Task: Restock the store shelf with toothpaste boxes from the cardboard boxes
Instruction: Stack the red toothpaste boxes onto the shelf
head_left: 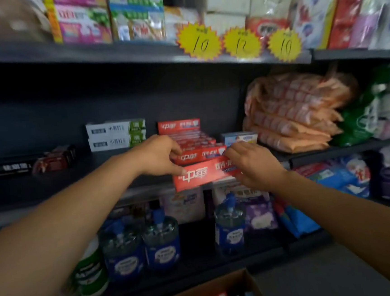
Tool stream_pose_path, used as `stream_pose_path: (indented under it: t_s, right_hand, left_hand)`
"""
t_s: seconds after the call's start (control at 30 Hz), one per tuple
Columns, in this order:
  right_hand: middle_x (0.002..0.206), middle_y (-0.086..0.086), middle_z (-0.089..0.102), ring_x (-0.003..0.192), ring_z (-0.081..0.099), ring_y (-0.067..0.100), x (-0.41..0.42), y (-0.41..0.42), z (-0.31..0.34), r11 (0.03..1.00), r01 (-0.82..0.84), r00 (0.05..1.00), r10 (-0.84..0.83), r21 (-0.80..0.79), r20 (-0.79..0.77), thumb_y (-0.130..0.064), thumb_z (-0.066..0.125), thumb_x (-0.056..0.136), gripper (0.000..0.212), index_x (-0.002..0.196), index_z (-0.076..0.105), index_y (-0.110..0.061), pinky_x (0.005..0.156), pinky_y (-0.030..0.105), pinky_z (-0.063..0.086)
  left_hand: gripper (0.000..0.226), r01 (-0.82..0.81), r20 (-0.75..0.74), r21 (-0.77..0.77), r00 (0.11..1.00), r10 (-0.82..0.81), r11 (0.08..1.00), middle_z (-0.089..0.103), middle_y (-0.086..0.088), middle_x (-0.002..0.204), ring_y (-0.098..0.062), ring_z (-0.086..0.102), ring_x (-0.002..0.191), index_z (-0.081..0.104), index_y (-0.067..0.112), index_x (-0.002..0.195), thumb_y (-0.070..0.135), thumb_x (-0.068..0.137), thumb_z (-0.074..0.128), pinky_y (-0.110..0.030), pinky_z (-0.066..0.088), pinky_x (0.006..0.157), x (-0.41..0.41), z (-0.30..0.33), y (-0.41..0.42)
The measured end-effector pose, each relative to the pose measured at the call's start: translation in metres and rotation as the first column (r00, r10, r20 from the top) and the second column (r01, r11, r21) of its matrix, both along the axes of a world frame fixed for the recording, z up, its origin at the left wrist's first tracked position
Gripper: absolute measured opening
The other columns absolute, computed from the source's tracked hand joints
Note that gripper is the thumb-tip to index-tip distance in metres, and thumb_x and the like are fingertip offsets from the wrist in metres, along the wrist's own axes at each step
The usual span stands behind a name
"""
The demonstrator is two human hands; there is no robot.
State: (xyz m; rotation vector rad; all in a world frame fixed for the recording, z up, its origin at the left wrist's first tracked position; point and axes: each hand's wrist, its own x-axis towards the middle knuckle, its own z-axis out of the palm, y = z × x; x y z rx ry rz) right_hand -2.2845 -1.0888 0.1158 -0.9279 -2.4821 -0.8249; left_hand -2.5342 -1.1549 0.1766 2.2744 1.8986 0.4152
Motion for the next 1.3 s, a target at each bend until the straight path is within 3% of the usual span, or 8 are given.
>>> stream_pose_path:
  t_s: [0.33, 0.47, 0.57, 0.67, 0.8, 0.93, 1.07, 1.3]
  right_hand:
    - [0.093, 0.01, 0.062, 0.079, 0.06, 0.027, -0.031, 0.049, 0.04, 0.974, -0.071, 0.995, 0.083, 0.217, -0.046, -0.019, 0.08, 0.061, 0.043, 0.099, 0.062, -0.007, 0.063, 0.036, 0.052]
    - [0.092, 0.01, 0.061, 0.078, 0.059, 0.028, -0.035, 0.071, 0.03, 0.965, -0.107, 0.99, 0.126, 0.238, -0.063, -0.017, 0.078, 0.064, 0.04, 0.098, 0.06, -0.006, 0.062, 0.038, 0.051]
    - [0.092, 0.01, 0.06, 0.078, 0.058, 0.028, -0.034, 0.085, 0.021, 0.967, -0.122, 0.99, 0.135, 0.222, -0.044, -0.018, 0.079, 0.063, 0.041, 0.097, 0.059, -0.006, 0.061, 0.036, 0.05]
    - [0.1, 0.009, 0.06, 0.084, 0.059, 0.026, -0.032, 0.097, 0.018, 0.987, -0.101, 0.994, 0.104, 0.128, -0.02, -0.028, 0.081, 0.065, 0.052, 0.107, 0.057, -0.008, 0.066, 0.037, 0.052]
    - [0.126, 0.004, 0.052, 0.112, 0.052, 0.022, -0.029, 0.106, 0.032, 0.98, -0.009, 0.999, -0.001, -0.198, -0.05, -0.045, 0.072, 0.076, 0.07, 0.132, 0.04, -0.017, 0.09, 0.041, 0.049]
    - [0.123, 0.002, 0.057, 0.109, 0.056, 0.022, -0.03, 0.118, 0.056, 0.892, 0.089, 0.993, -0.117, -0.442, -0.036, -0.03, 0.075, 0.077, 0.06, 0.126, 0.043, -0.018, 0.089, 0.038, 0.049]
    - [0.107, 0.005, 0.065, 0.096, 0.061, 0.021, -0.036, 0.135, 0.057, 0.877, 0.073, 0.996, -0.089, -0.474, -0.011, -0.017, 0.074, 0.078, 0.033, 0.107, 0.061, -0.011, 0.084, 0.037, 0.051]
    - [0.11, 0.005, 0.064, 0.098, 0.059, 0.021, -0.053, 0.157, 0.024, 0.854, 0.112, 0.994, -0.091, -0.508, 0.065, -0.019, 0.072, 0.08, 0.03, 0.108, 0.064, -0.012, 0.086, 0.036, 0.05]
  left_hand:
    - [0.066, -0.086, 0.113, -0.082, 0.989, 0.095, 0.993, 0.061, -0.001, 0.125, -0.017, 0.059, 0.111, 0.056, 0.014, 0.131, 0.039, 0.074, 0.079, -0.036, 0.047, 0.1, -0.012, 0.037, 0.05]
    - [0.042, -0.084, 0.211, -0.243, 0.968, 0.137, 0.966, 0.066, -0.004, 0.114, -0.017, 0.063, 0.103, 0.063, 0.012, 0.116, 0.022, 0.078, 0.078, -0.03, 0.055, 0.08, -0.015, 0.022, 0.069]
    - [0.033, -0.085, 0.257, -0.226, 0.956, 0.144, 0.97, 0.067, -0.005, 0.108, -0.016, 0.065, 0.097, 0.065, 0.009, 0.11, 0.011, 0.079, 0.076, -0.025, 0.056, 0.071, -0.016, 0.012, 0.082]
    - [0.036, -0.086, 0.257, -0.2, 0.957, 0.137, 0.976, 0.066, -0.004, 0.107, -0.018, 0.064, 0.099, 0.063, 0.009, 0.111, 0.01, 0.078, 0.077, -0.03, 0.057, 0.078, -0.018, 0.005, 0.095]
    - [0.036, -0.1, 0.194, -0.133, 0.973, 0.125, 0.986, 0.065, -0.002, 0.109, -0.017, 0.063, 0.101, 0.063, 0.013, 0.109, 0.013, 0.076, 0.078, -0.035, 0.055, 0.087, -0.024, 0.001, 0.108]
    - [0.048, -0.131, 0.086, -0.039, 0.987, 0.134, 0.991, 0.062, 0.001, 0.117, -0.017, 0.059, 0.109, 0.062, 0.015, 0.118, 0.019, 0.074, 0.081, -0.034, 0.047, 0.097, -0.029, -0.004, 0.118]
    - [0.044, -0.13, 0.094, -0.031, 0.987, 0.133, 0.991, 0.064, 0.002, 0.114, -0.016, 0.06, 0.105, 0.063, 0.017, 0.114, 0.021, 0.074, 0.081, -0.037, 0.048, 0.098, -0.029, -0.016, 0.124]
    - [0.038, -0.139, 0.08, -0.065, 0.986, 0.144, 0.988, 0.067, 0.003, 0.107, -0.015, 0.063, 0.099, 0.066, 0.016, 0.107, 0.023, 0.073, 0.082, -0.039, 0.051, 0.094, -0.041, -0.049, 0.135]
